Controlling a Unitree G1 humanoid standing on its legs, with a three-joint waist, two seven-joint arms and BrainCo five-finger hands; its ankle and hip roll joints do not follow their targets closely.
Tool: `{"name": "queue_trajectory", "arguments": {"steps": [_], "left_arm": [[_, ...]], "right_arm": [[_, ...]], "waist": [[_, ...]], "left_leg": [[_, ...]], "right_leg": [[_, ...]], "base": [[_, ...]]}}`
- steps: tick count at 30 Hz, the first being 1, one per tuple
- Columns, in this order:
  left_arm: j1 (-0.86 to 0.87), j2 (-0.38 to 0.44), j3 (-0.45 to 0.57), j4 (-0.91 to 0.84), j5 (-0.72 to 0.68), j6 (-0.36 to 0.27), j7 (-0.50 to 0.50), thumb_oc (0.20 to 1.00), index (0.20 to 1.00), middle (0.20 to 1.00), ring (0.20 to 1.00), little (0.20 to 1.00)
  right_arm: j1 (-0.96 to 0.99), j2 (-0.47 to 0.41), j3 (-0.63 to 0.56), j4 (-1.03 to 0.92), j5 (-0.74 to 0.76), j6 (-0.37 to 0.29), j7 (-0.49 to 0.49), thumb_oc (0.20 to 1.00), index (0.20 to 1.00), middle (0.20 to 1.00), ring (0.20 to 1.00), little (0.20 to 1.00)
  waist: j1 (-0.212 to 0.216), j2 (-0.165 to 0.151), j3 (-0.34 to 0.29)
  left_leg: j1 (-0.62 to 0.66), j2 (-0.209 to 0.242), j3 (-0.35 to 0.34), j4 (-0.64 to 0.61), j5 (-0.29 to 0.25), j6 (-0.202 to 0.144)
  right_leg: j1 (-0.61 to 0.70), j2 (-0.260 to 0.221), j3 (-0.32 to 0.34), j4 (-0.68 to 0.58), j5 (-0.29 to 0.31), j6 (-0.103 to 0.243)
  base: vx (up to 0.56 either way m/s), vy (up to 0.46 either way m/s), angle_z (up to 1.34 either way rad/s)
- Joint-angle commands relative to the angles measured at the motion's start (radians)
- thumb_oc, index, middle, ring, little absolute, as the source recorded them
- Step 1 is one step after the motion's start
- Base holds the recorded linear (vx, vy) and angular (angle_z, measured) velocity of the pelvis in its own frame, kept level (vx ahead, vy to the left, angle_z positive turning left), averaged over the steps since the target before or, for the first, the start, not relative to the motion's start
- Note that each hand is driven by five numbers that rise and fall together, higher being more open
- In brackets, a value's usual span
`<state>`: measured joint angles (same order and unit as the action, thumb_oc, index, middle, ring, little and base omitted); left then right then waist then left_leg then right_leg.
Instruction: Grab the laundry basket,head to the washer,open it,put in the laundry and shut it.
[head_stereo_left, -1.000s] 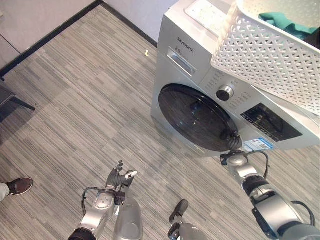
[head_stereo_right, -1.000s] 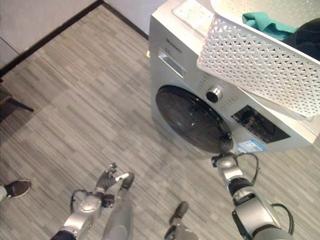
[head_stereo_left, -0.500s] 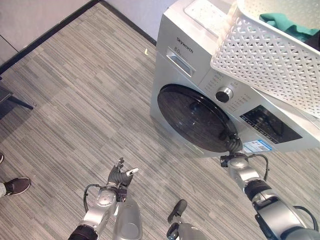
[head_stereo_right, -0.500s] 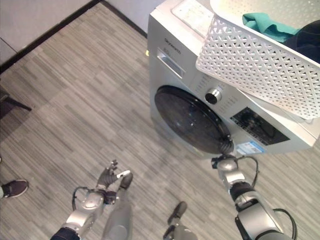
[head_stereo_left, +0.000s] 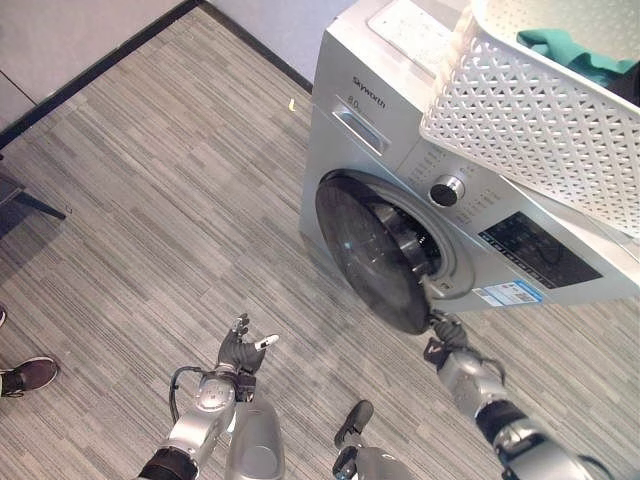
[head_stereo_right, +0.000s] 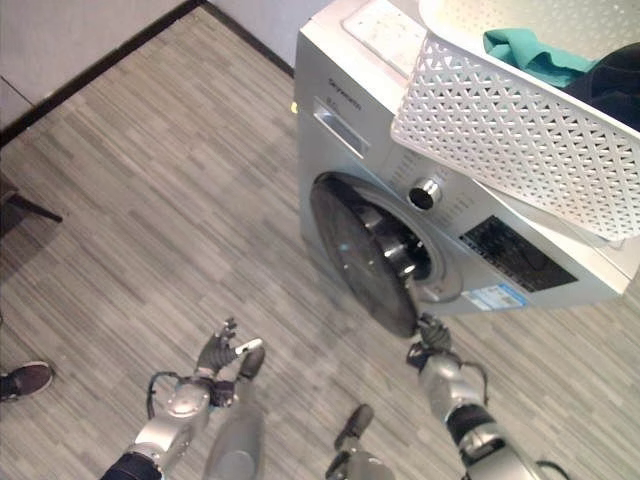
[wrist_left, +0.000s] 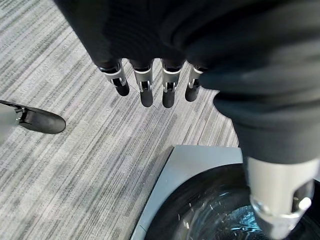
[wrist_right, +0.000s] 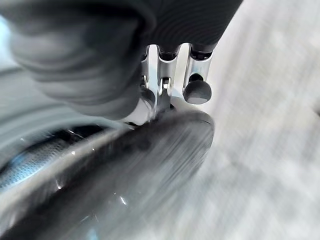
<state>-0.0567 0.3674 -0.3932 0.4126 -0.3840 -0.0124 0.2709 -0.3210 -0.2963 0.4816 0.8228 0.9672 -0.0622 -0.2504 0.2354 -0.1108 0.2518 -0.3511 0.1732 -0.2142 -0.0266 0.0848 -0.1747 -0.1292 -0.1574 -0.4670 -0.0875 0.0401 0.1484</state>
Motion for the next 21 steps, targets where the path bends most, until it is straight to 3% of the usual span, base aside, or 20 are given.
{"name": "queue_trajectory", "arguments": {"steps": [1,6,8,9,10,11,12,13,14,15,17,21], "left_arm": [[-0.053,0.007,-0.082,-0.061,-0.013,-0.021,-0.008,1.0,1.0,1.0,1.0,1.0],[-0.055,0.012,-0.081,-0.077,0.001,-0.028,-0.003,1.0,1.0,1.0,1.0,1.0],[-0.068,0.079,-0.06,-0.154,0.216,-0.036,0.025,1.0,1.0,1.0,1.0,1.0],[-0.068,0.079,-0.06,-0.154,0.217,-0.036,0.025,1.0,1.0,1.0,1.0,1.0],[-0.098,0.149,-0.02,-0.208,0.425,-0.031,0.13,1.0,1.0,1.0,1.0,1.0],[-0.098,0.149,-0.02,-0.208,0.425,-0.031,0.13,1.0,1.0,1.0,1.0,1.0],[-0.132,0.233,0.039,-0.269,0.63,-0.026,0.234,1.0,1.0,1.0,1.0,1.0],[-0.143,0.281,0.062,-0.294,0.737,-0.015,0.274,1.0,1.0,1.0,1.0,1.0],[-0.139,0.283,0.065,-0.3,0.743,-0.013,0.274,1.0,1.0,1.0,1.0,1.0],[-0.162,0.362,0.12,-0.37,0.896,0.006,0.326,1.0,1.0,1.0,1.0,1.0],[-0.169,0.373,0.179,-0.442,0.911,-0.003,0.312,1.0,1.0,1.0,1.0,1.0],[-0.262,0.374,0.131,-0.467,0.878,-0.027,0.2,1.0,1.0,1.0,1.0,1.0]], "right_arm": [[-0.087,0.371,0.127,-0.065,-0.012,0.088,0.152,0.2,0.2,0.2,0.2,0.2],[-0.099,0.354,0.102,-0.036,-0.083,0.081,0.136,0.2,0.2,0.2,0.2,0.2],[-0.103,0.342,0.083,-0.02,-0.134,0.058,0.127,0.2,0.2,0.2,0.2,0.2],[-0.103,0.342,0.083,-0.02,-0.134,0.058,0.127,0.2,0.2,0.2,0.2,0.2],[-0.094,0.334,0.078,-0.034,-0.149,0.036,0.127,0.2,0.2,0.2,0.2,0.2],[-0.094,0.334,0.078,-0.034,-0.149,0.036,0.127,0.2,0.2,0.2,0.2,0.2],[-0.079,0.328,0.076,-0.044,-0.159,0.009,0.126,0.2,0.2,0.2,0.2,0.2],[-0.077,0.325,0.079,-0.045,-0.166,-0.002,0.13,0.2,0.2,0.2,0.2,0.2],[-0.078,0.329,0.079,-0.044,-0.167,-0.003,0.131,0.2,0.2,0.2,0.2,0.2],[-0.079,0.316,0.078,-0.049,-0.183,-0.019,0.137,0.2,0.2,0.2,0.2,0.2],[-0.076,0.316,0.067,-0.043,-0.197,-0.017,0.148,0.2,0.2,0.2,0.2,0.2],[-0.149,0.316,0.05,0.021,-0.269,0.01,0.171,0.2,0.2,0.2,0.2,0.2]], "waist": [[0.111,-0.023,0.118],[0.11,-0.022,0.109],[0.116,-0.026,0.102],[0.116,-0.026,0.103],[0.122,-0.03,0.099],[0.122,-0.03,0.099],[0.128,-0.034,0.097],[0.13,-0.037,0.096],[0.13,-0.04,0.096],[0.136,-0.041,0.093],[0.135,-0.042,0.09],[0.13,-0.034,0.082]], "left_leg": [[-0.014,-0.034,-0.028,-0.049,-0.009,0.061],[-0.012,-0.036,-0.036,-0.049,-0.011,0.06],[-0.011,-0.036,-0.037,-0.052,-0.016,0.055],[-0.011,-0.036,-0.037,-0.052,-0.016,0.055],[-0.01,-0.035,-0.035,-0.053,-0.019,0.051],[-0.01,-0.035,-0.035,-0.053,-0.019,0.051],[-0.006,-0.033,-0.033,-0.054,-0.024,0.046],[-0.004,-0.032,-0.032,-0.055,-0.027,0.044],[-0.003,-0.032,-0.031,-0.055,-0.028,0.044],[-0.001,-0.028,-0.03,-0.055,-0.033,0.041],[0.001,-0.026,-0.028,-0.055,-0.035,0.04],[0.002,-0.025,-0.025,-0.053,-0.034,0.039]], "right_leg": [[0.069,-0.065,0.034,0.117,-0.109,0.005],[0.077,-0.066,0.026,0.117,-0.111,0.006],[0.083,-0.064,0.023,0.114,-0.118,0.005],[0.083,-0.064,0.024,0.114,-0.118,0.005],[0.085,-0.062,0.023,0.112,-0.123,0.005],[0.085,-0.062,0.023,0.112,-0.123,0.005],[0.09,-0.061,0.024,0.109,-0.128,0.005],[0.091,-0.06,0.024,0.109,-0.13,0.005],[0.092,-0.06,0.025,0.109,-0.13,0.005],[0.092,-0.058,0.027,0.106,-0.132,0.006],[0.092,-0.056,0.03,0.105,-0.134,0.006],[0.091,-0.056,0.03,0.106,-0.135,0.007]], "base": [[0.01,0.001,0.11],[0.02,-0.006,0.14],[0.03,-0.024,0.18],[0.02,-0.029,0.31],[0.01,-0.022,0.33],[0.03,-0.052,0.27],[0.03,-0.047,0.12],[0.03,-0.049,0.03],[0.03,-0.046,-0.01],[0.02,-0.04,-0.02],[0.01,-0.033,-0.04],[0.0,-0.003,-0.01]]}}
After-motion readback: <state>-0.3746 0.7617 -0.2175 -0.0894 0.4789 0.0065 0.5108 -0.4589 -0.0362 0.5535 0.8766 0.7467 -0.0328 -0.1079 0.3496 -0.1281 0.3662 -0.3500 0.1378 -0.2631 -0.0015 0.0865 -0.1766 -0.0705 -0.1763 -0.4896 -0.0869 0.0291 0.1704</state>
